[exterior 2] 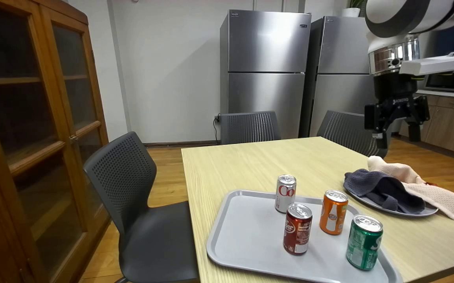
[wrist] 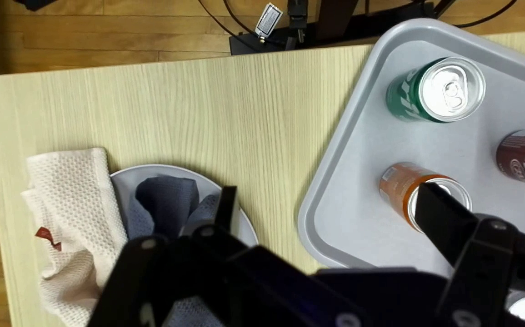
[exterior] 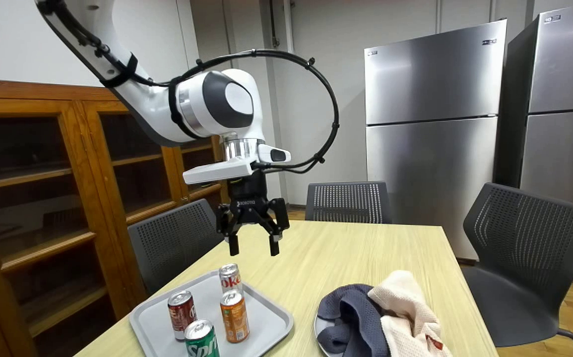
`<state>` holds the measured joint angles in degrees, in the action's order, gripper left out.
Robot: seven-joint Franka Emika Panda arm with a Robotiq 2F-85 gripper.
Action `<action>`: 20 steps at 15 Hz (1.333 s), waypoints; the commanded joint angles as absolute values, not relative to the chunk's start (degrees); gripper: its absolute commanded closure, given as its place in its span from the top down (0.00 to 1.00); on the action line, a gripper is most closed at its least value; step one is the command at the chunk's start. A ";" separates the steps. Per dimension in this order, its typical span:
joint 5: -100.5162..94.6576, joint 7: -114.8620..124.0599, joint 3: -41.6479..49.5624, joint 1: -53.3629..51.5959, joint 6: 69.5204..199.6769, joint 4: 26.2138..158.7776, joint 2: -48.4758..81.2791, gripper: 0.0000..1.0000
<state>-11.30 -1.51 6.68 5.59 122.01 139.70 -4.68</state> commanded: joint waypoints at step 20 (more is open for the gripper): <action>-15.93 22.61 10.88 7.26 138.18 131.87 12.44 1.00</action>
